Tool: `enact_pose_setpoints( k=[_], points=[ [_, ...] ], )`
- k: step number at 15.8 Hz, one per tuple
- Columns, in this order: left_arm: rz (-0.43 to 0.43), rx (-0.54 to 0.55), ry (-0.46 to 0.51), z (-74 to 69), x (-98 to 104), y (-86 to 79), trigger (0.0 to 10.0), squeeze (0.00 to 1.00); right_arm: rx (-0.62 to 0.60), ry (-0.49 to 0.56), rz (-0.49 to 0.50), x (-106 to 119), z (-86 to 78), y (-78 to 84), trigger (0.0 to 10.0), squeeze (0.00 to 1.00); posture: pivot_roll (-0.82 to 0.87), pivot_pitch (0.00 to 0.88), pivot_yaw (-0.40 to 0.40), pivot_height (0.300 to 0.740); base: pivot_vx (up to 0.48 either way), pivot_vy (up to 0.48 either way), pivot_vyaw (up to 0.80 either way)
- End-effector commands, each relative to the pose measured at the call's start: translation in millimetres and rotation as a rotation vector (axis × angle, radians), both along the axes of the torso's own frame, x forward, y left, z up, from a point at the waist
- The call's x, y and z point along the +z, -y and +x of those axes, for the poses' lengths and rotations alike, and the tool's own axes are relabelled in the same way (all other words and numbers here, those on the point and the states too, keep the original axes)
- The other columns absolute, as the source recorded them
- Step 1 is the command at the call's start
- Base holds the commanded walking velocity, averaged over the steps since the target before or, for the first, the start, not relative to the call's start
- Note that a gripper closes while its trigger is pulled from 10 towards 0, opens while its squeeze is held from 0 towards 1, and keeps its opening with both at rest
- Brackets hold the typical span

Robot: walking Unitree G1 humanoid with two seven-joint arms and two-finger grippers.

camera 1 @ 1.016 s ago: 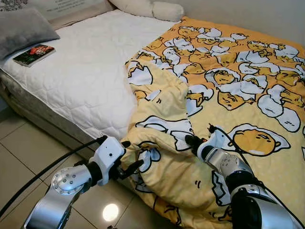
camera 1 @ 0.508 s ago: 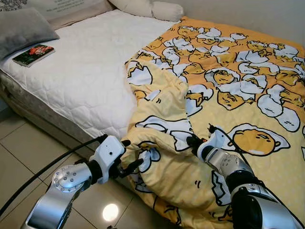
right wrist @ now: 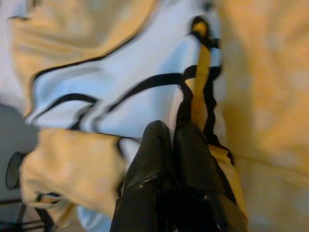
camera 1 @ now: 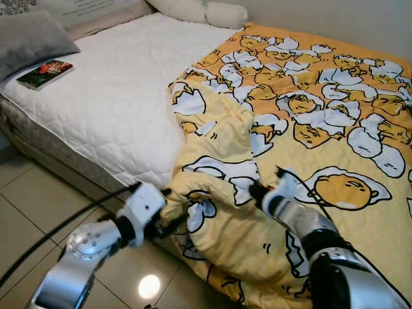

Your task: Clean up the room

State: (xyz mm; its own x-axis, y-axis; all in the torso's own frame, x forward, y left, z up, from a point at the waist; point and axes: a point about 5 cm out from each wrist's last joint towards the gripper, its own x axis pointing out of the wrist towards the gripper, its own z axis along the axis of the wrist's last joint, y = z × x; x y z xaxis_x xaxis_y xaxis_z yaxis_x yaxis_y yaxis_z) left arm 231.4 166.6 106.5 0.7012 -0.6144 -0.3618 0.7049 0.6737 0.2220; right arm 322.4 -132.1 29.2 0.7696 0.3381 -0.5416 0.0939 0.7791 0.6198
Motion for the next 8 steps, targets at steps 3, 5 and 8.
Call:
enact_pose_setpoints(
  k=[3,5,8],
  points=[
    [-0.016,0.128,0.120,18.7,29,-24.2,10.0,0.00,0.233,0.193,-0.027,46,21.4,-54.8,0.0,0.00,-0.01,0.000,-0.018,0.740,0.000,0.000,0.00],
    [-0.025,0.209,0.193,27.3,45,-38.3,10.0,0.00,0.406,0.323,-0.004,76,22.3,-98.4,0.0,0.00,0.00,0.000,-0.020,0.740,0.000,0.000,0.00],
    [-0.117,0.366,0.308,34.5,77,-64.3,10.0,0.00,0.717,0.508,0.224,125,-3.1,-155.3,0.0,0.00,0.03,0.000,-0.031,0.740,0.000,0.000,0.00]
  ],
)
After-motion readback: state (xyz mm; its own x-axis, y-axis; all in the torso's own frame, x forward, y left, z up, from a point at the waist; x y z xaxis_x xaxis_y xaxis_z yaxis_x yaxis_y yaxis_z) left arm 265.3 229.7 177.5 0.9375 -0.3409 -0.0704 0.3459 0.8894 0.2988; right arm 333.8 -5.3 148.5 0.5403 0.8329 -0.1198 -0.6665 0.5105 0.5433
